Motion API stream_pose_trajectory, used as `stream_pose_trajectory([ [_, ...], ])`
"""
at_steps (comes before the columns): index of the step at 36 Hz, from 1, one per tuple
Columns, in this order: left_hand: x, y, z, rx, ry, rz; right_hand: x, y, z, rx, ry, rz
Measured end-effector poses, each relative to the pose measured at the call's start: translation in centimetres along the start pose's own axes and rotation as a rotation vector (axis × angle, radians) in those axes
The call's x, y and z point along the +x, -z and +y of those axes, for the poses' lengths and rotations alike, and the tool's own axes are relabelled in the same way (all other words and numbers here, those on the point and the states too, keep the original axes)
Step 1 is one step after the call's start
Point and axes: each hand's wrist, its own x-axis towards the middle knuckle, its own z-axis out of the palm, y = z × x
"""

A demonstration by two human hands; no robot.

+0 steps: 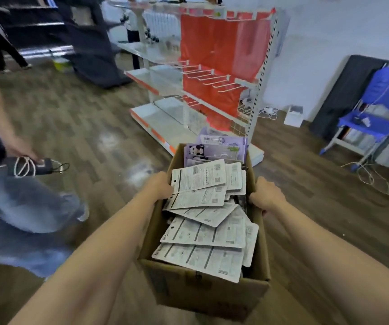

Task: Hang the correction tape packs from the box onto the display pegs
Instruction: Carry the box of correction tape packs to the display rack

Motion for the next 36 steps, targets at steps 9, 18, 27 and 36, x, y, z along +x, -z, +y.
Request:
stream_pose_trajectory([
  [9,10.3,3.5,-1.5,0.011,0.016,0.038,9.7,0.5,-5.8,-0.034,0.053,0.030],
  [18,21.1,8.2,-2.1,0.058,0.072,0.067,22.6,1.5,-12.5,-0.050,0.145,-0.005],
  [27,30.2,13.3,-4.3,0.002,0.175,0.118,32.6,2.6,-20.2,0.016,0.218,-0.060],
  [36,39.4,16.8,-8.8,0.002,0.227,0.106,41.2,0.9,-28.0,-0.030,0.195,-0.066],
])
